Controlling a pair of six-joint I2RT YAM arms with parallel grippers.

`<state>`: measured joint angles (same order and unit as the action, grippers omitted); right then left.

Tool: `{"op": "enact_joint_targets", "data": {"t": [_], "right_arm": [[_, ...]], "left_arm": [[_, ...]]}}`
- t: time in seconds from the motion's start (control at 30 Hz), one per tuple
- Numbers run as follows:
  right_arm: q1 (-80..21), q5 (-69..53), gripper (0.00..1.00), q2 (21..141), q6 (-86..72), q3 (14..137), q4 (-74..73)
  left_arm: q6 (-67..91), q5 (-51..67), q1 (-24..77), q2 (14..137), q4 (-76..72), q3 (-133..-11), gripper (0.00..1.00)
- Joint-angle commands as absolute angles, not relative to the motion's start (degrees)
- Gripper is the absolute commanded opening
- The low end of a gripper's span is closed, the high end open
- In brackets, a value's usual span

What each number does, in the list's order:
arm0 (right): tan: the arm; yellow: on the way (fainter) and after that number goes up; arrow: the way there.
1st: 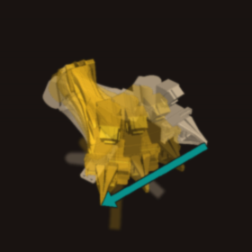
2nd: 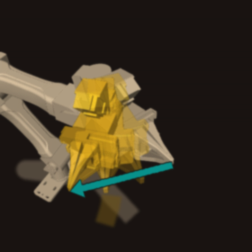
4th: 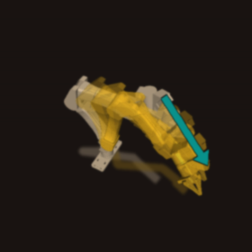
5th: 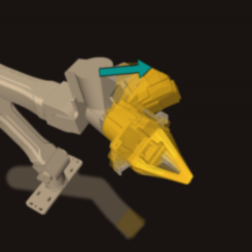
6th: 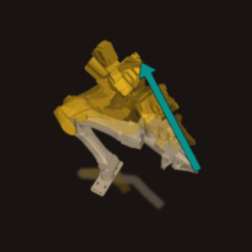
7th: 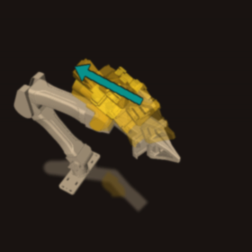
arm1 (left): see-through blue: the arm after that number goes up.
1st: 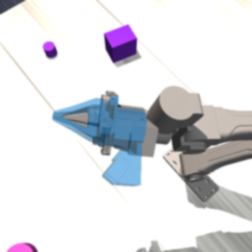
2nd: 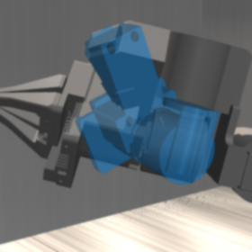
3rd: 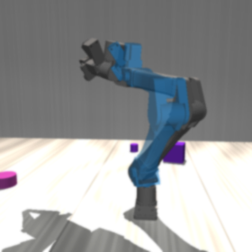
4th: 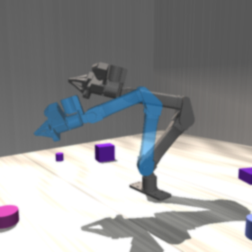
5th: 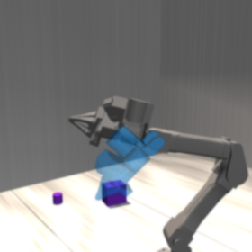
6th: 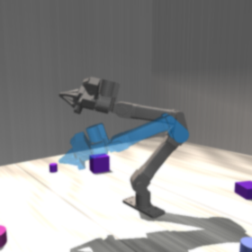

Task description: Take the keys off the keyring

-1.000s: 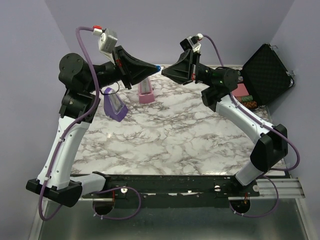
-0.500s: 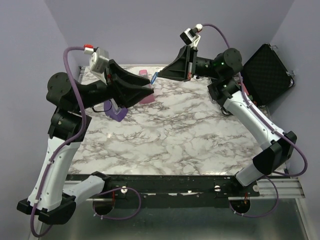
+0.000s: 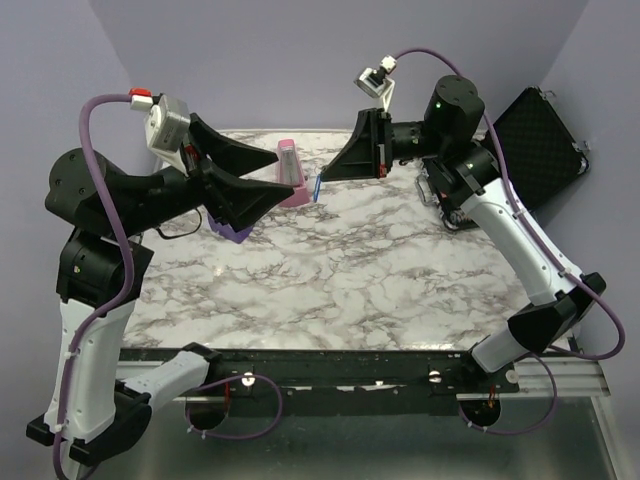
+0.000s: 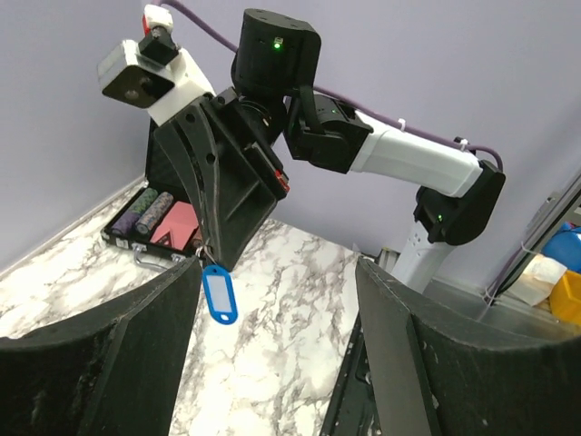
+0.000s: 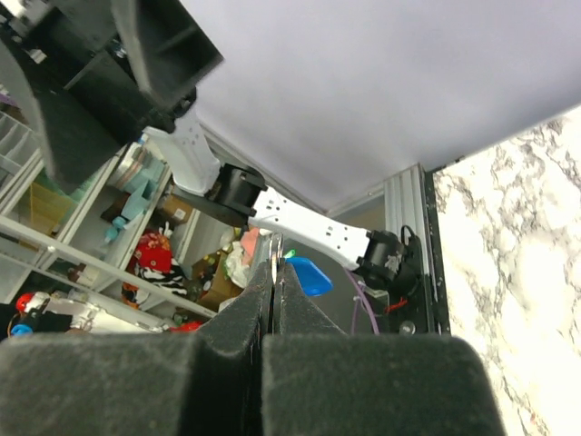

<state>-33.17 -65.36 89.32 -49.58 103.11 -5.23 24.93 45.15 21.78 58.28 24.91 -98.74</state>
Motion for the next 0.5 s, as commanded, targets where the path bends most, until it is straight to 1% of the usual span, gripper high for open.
{"op": "enact_joint_targets", "data": {"t": [0.0,0.17,0.3,0.47], "right_arm": [[-33.22,-69.52,0.01,86.49,-42.90,105.38,-14.32],[-33.31,-69.61,0.01,84.47,-43.68,104.07,-13.80],[-33.40,-70.49,0.01,83.23,-46.40,102.75,-10.73],[-33.40,-70.93,0.01,82.35,-50.01,101.51,-6.42]], "left_arm": [[23.29,45.26,21.97,60.73,31.11,-101.69,0.77],[27.41,48.33,21.89,61.35,26.03,-97.57,0.75],[31.37,51.06,21.97,61.08,19.97,-92.65,0.68],[38.13,53.78,22.41,60.73,9.34,-87.90,0.68]]}}
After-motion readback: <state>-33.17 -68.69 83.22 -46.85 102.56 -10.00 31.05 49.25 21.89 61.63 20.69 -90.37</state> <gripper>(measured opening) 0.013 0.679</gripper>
